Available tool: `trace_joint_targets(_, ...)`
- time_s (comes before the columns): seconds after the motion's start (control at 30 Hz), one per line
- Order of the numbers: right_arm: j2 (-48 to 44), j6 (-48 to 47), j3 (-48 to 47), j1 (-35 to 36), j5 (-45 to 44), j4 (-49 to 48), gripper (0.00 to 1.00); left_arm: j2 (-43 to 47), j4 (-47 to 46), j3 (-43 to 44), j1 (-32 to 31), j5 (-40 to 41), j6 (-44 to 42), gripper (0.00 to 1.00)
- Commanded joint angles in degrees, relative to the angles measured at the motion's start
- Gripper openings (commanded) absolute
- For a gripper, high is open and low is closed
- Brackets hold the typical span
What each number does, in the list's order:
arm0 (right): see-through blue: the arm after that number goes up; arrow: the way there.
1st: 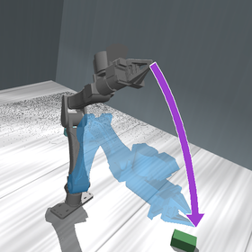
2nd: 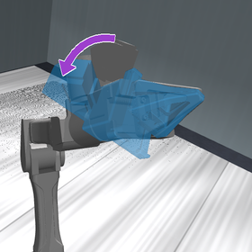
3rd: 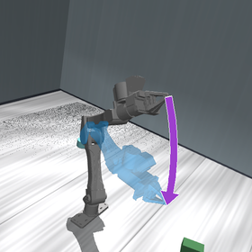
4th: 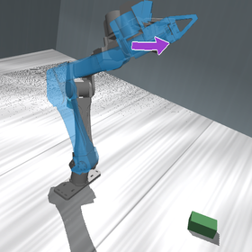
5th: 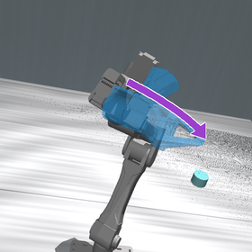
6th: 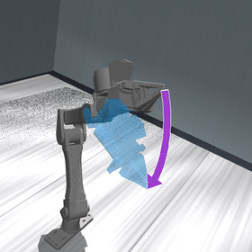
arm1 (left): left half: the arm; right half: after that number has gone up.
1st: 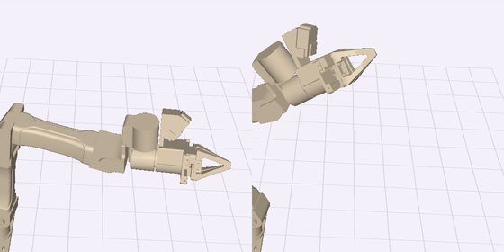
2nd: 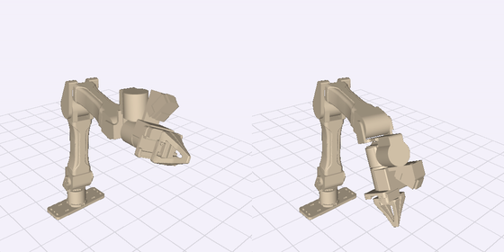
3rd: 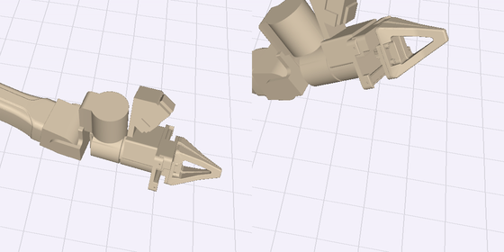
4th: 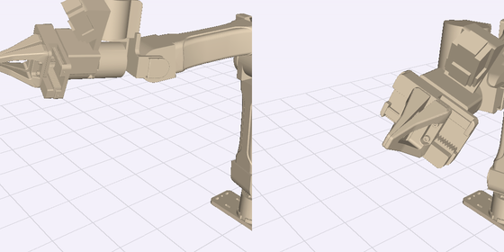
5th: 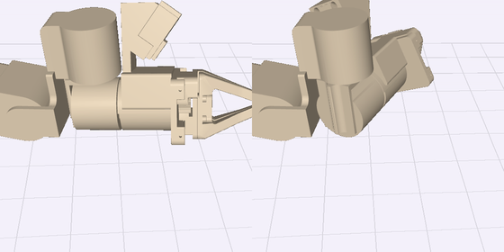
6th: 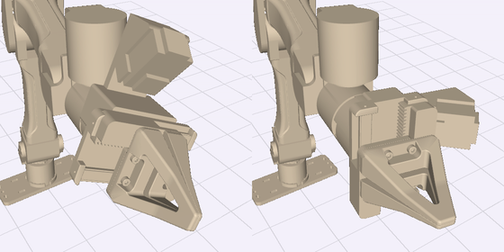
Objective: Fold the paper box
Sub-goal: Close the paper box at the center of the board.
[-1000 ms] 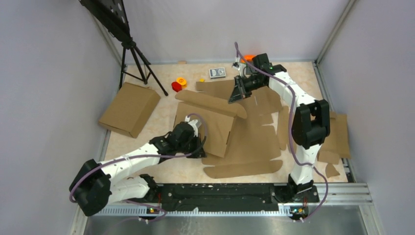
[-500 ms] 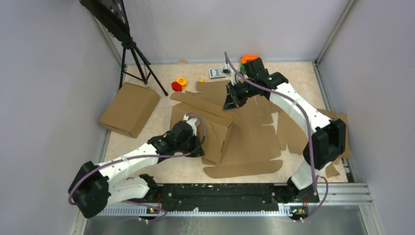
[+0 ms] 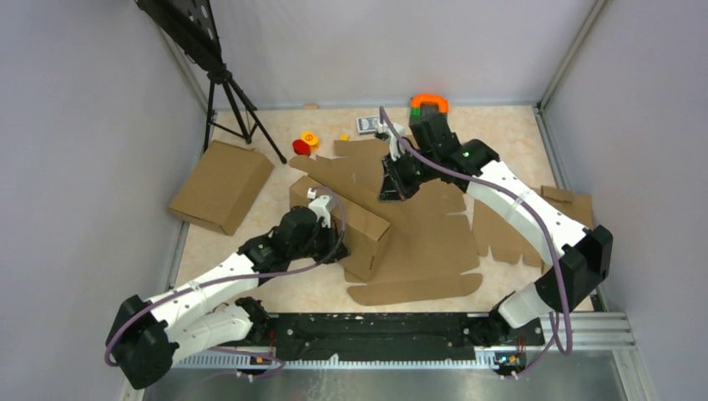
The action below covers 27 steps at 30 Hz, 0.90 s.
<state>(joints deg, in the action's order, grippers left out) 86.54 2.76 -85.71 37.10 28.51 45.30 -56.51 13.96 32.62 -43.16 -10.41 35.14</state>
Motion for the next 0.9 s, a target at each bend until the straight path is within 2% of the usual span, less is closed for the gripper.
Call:
trace_joint_targets(0.0,-3.4,2.8,1.0,2.7,-1.7,-1.3,0.00,4.0,-1.8,-1.6,0.2,1.0,-0.9,0.00)
trace_joint_targets(0.17,-3.6,4.0,2.8,5.5,-3.3,-2.2,0.00,7.9,6.4,-0.2,0.2,3.6,1.0,0.00)
trace_joint_targets(0.4,-5.2,6.5,5.0,7.5,-7.6,-4.4,0.00,12.9,21.5,4.5,0.2,9.4,5.1,0.27)
trace_joint_targets(0.47,-5.5,6.6,4.9,8.2,-9.6,-4.5,0.00,14.1,22.8,5.4,0.2,8.2,5.6,0.33)
trace_joint_targets(0.57,-5.2,6.7,4.6,8.6,-11.4,-4.0,0.00,15.0,23.8,7.3,0.2,7.3,6.2,0.36)
trace_joint_targets(0.7,-5.1,6.2,4.3,8.6,-12.5,-3.8,0.00,14.9,31.4,15.3,0.2,9.8,4.9,0.40)
trace_joint_targets(0.73,-5.2,6.2,4.4,8.6,-12.6,-3.8,0.00,14.9,33.2,17.4,0.2,13.2,4.4,0.41)
trace_joint_targets(0.87,-5.4,6.0,4.6,8.6,-12.7,-4.0,0.00,11.9,40.5,25.8,2.3,18.6,-0.4,0.51)
